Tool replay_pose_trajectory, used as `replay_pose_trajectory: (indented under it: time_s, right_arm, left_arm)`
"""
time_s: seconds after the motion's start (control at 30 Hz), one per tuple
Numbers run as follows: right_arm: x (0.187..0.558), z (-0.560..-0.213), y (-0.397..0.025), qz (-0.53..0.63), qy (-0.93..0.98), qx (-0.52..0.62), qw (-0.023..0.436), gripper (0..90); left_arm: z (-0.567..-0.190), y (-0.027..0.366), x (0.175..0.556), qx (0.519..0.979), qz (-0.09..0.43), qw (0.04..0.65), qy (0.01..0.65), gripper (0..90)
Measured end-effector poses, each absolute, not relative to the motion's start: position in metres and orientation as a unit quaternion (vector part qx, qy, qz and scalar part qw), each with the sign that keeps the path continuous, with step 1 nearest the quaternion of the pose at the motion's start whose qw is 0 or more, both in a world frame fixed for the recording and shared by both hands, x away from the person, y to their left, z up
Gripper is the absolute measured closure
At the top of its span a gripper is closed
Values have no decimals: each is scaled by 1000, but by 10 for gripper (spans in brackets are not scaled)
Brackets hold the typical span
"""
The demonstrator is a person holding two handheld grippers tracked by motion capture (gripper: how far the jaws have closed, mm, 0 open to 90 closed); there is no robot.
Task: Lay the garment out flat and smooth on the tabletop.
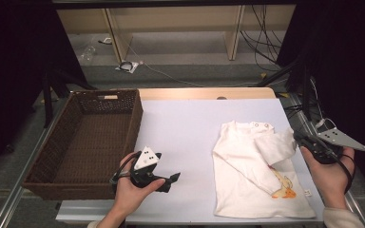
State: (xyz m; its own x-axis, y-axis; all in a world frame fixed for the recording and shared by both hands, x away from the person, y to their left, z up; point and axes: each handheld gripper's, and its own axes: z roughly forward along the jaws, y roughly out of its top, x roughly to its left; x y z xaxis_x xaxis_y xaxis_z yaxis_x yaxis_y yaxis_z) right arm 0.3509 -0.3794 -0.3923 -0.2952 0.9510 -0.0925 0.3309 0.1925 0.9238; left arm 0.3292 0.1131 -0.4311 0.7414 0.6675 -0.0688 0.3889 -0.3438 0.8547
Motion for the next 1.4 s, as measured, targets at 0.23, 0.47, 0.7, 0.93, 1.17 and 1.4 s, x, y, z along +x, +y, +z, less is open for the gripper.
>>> replay_pose_trajectory:
  time_s: [0.23, 0.47, 0.7, 0.93, 1.17, 1.4]
  right_arm:
    - [349, -390, -398, 414, 663, 488, 387, 886]
    - [344, -388, -420, 385, 646, 510, 419, 885]
    - [341, -390, -440, 367, 625, 531, 438, 885]
    - [338, -396, -457, 340, 613, 553, 450, 884]
    - [337, -400, -466, 323, 603, 565, 461, 883]
    - [335, -402, -475, 312, 595, 578, 463, 882]
  left_arm:
    - [-431, 113, 329, 806, 148, 469, 328, 73]
    - [-431, 113, 329, 807, 148, 469, 328, 73]
    - [-436, 111, 330, 812, 141, 463, 325, 88]
    - [-438, 109, 330, 815, 137, 461, 323, 98]
    - [-437, 109, 329, 814, 138, 462, 323, 101]
    - [-437, 109, 329, 814, 139, 462, 323, 101]
